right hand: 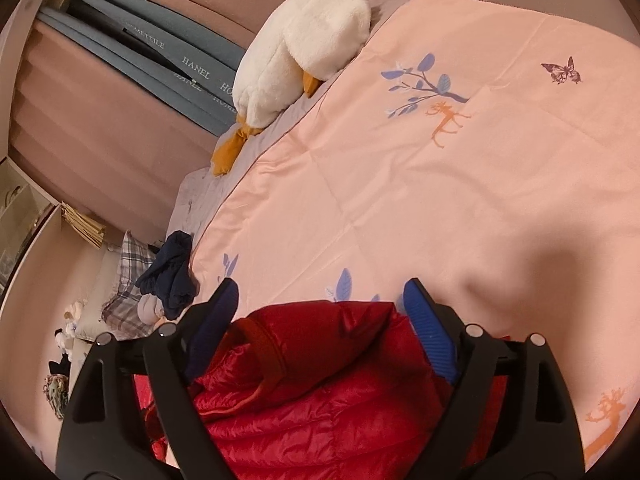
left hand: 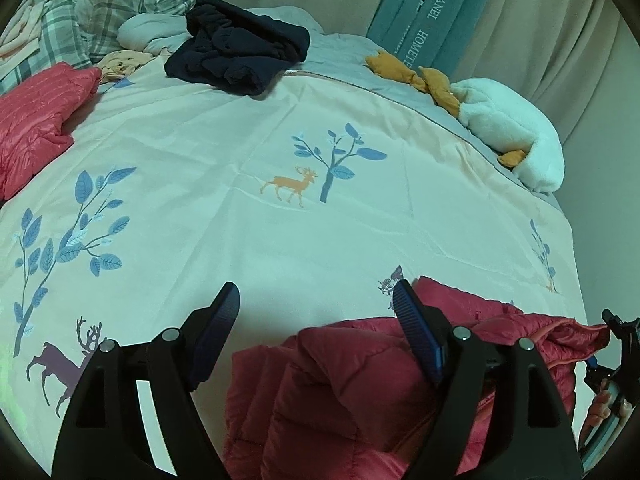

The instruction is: Fold large clothes

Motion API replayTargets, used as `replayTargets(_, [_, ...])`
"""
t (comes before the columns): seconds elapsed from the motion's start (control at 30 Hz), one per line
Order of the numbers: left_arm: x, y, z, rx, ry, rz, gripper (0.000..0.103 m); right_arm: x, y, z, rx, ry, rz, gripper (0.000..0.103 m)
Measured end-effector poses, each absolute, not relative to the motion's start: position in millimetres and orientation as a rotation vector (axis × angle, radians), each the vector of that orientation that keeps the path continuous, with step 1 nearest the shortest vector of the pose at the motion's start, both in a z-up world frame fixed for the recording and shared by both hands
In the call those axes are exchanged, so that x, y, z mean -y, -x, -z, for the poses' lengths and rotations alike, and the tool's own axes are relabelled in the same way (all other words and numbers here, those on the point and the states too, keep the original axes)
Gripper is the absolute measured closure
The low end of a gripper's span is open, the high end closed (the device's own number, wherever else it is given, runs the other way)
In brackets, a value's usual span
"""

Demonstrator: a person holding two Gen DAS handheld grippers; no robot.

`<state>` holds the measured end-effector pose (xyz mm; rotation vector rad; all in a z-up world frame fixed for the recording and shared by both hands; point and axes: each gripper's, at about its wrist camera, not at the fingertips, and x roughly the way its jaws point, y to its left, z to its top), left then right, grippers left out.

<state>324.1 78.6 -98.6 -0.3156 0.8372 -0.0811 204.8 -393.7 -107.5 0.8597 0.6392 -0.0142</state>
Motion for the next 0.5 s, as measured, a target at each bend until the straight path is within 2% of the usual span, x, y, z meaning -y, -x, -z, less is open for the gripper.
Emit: replayTargets(0.5, [-105,-313,93,-0.797,0.316,0.009,0.023,400,-187,97,-0.592,-0.8,0.06,0.017])
